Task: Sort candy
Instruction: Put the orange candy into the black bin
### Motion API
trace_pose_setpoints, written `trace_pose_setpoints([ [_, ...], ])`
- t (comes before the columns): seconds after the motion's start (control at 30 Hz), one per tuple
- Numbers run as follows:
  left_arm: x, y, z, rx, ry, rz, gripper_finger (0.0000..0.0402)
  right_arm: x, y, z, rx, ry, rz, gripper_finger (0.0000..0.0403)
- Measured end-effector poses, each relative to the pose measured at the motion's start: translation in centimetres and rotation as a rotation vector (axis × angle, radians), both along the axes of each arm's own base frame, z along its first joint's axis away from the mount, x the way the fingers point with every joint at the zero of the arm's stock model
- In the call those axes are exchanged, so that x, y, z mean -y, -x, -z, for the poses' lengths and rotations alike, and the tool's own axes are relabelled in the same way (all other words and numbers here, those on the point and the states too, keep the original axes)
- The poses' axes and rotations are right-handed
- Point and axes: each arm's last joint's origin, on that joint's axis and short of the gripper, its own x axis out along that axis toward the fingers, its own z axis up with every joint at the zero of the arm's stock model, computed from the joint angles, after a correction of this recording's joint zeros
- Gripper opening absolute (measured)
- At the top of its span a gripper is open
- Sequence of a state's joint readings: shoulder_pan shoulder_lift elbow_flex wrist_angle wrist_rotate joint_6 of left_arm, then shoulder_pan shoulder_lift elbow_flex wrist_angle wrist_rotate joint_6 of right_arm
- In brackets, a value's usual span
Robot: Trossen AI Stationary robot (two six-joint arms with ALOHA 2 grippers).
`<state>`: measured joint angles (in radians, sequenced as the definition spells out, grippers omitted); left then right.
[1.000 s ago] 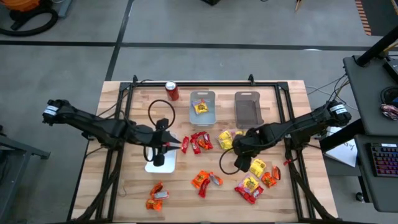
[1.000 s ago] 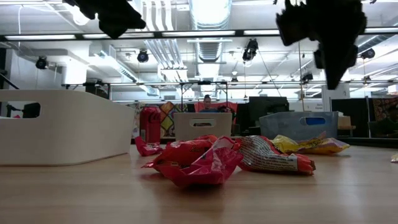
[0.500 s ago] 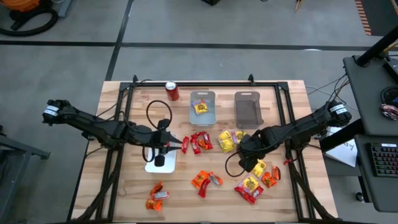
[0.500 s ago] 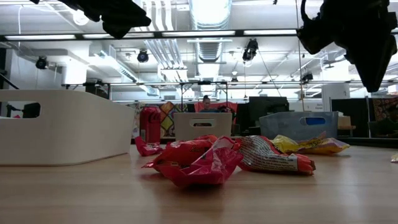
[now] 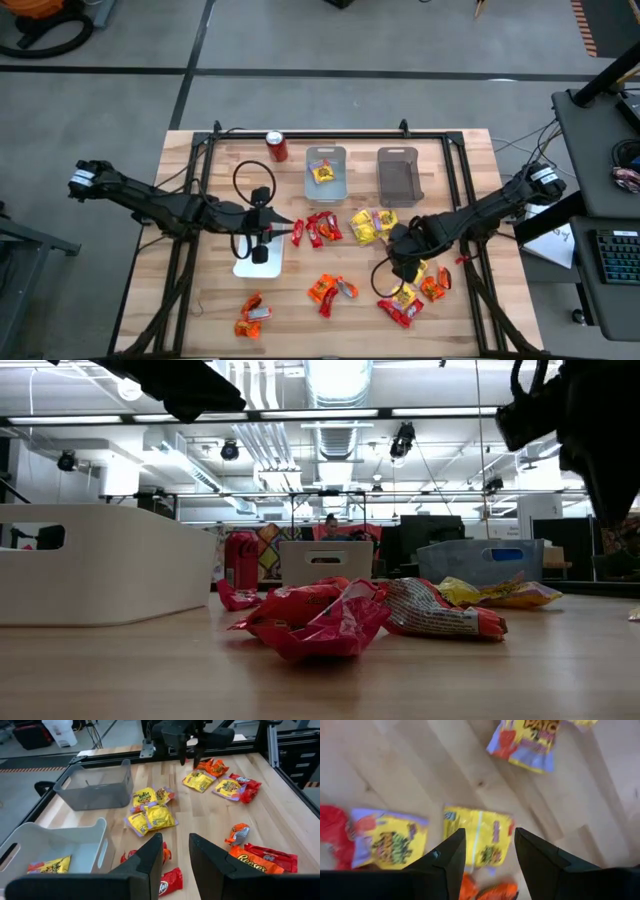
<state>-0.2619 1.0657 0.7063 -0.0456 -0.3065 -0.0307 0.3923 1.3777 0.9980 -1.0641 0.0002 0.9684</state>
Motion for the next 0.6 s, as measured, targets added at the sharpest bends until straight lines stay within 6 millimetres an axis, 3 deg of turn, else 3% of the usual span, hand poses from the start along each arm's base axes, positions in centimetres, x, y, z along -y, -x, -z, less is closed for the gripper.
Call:
trace_pose_setpoints([
  [0.13, 0.0, 0.0, 0.0, 0.001, 0.012, -0.005, 0.0080, 0.3, 0.2, 0.4, -0.031, -0.015, 0.075, 0.0160],
  [0.23, 0.0, 0.0, 0.0, 0.001, 0.017, -0.008, 0.0080, 0.1, 0.4, 0.5, -0.096, -0.127, 0.170, 0.0164],
  [0.37, 0.0, 0.0, 0.0, 0.001, 0.021, -0.009, 0.0080, -1.5, 1.1, 0.4, -0.210, -0.280, 0.283, 0.0172],
  [0.6, 0.0, 0.0, 0.0, 0.001, 0.027, -0.012, 0.0080, -3.8, 2.9, 1.0, -0.301, -0.300, 0.303, 0.0202],
])
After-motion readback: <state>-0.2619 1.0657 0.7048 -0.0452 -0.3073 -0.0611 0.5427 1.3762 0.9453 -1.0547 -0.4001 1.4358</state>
